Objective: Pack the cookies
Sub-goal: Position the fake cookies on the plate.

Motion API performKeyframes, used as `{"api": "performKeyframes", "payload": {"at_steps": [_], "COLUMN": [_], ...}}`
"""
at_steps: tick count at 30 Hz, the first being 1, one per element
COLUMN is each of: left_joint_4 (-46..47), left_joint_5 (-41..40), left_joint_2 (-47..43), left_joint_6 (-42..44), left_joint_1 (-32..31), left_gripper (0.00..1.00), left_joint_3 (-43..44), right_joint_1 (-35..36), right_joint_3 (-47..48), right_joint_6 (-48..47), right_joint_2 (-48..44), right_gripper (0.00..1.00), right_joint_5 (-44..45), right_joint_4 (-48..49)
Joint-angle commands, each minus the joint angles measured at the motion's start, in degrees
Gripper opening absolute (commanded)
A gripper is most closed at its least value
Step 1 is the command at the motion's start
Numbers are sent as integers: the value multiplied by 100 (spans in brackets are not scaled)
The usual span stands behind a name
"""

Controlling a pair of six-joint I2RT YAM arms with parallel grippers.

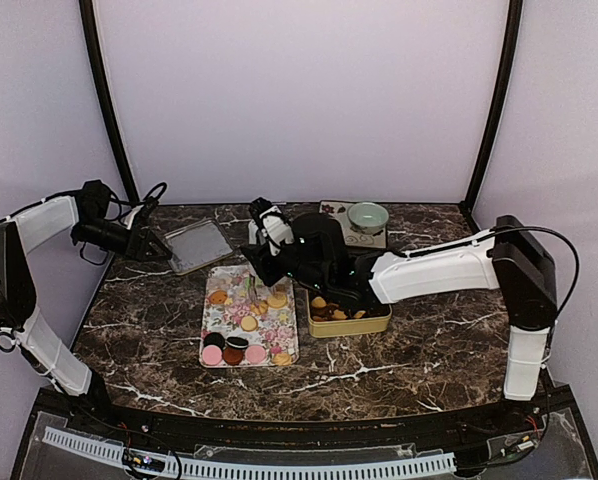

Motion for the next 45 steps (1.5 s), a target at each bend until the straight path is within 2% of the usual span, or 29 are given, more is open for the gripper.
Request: {"api": "performKeyframes", "payload": {"at_steps": [1,10,20,32,45], "left_joint_4": [-195,-187,-178,-182,-169], "left_joint_5": [-15,4,19,45,83], "left_joint_2": [-244,-280,-261,-270,-271], "left_joint_6": [163,213,186,154,154], "left_joint_1": [59,82,88,81,91], "left_gripper": [92,92,92,92,92], "left_joint_3": [22,-26,-12,19,-11], "right_joint_1": [47,47,47,60,451], "right_joint_3": [565,734,473,-25,-521], "right_joint_6": [175,178,132,13,-39], "right_joint_2": [288,652,710,356,-184], "right_gripper": [39,39,39,38,36], "right_joint_5": [-230,-258,-155,1,205], "right_joint_4": [495,386,325,238,102]}}
